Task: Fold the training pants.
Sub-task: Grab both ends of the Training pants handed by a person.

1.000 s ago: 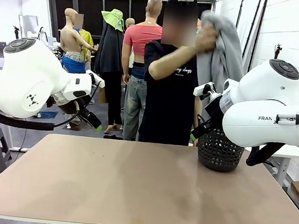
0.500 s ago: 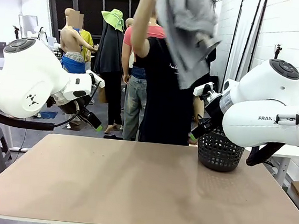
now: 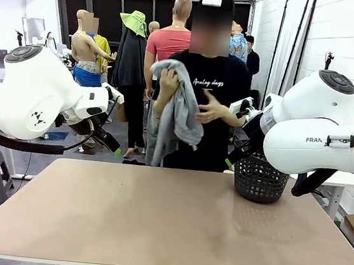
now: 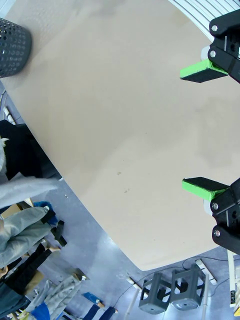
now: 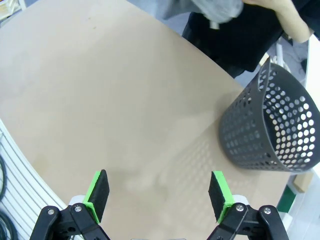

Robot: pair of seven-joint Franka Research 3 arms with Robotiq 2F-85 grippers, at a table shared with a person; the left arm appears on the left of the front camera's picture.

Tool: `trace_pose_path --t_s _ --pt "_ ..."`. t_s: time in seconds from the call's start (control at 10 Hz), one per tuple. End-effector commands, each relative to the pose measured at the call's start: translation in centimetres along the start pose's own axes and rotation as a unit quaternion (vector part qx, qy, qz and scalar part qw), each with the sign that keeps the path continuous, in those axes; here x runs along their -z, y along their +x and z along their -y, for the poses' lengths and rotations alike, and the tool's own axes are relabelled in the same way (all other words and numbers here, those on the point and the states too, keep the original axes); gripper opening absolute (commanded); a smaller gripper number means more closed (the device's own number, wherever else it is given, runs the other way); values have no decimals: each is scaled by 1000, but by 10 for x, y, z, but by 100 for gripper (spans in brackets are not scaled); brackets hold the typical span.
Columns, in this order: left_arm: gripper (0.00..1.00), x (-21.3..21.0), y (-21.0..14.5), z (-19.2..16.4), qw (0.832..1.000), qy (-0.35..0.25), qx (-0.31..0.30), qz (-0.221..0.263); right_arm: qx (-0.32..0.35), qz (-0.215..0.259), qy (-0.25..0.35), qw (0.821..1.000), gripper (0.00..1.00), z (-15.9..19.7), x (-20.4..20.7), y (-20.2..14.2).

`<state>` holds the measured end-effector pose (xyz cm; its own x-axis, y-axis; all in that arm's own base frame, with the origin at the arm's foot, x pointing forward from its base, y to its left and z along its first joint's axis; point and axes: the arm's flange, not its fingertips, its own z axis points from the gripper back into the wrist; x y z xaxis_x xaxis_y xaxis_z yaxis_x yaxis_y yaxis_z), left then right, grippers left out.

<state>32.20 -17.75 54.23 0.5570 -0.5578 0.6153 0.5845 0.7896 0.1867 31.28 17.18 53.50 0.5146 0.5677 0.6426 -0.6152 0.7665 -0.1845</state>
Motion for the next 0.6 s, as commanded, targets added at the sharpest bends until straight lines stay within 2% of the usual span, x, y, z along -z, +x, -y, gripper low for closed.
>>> trace_pose_path --t_s 0.0,0.5 --pt "100 -1 0 0 1000 0 0 1 2 1 4 1000 100 0 0 0" --pt "100 -1 0 0 1000 0 0 1 2 1 4 1000 100 0 0 0"
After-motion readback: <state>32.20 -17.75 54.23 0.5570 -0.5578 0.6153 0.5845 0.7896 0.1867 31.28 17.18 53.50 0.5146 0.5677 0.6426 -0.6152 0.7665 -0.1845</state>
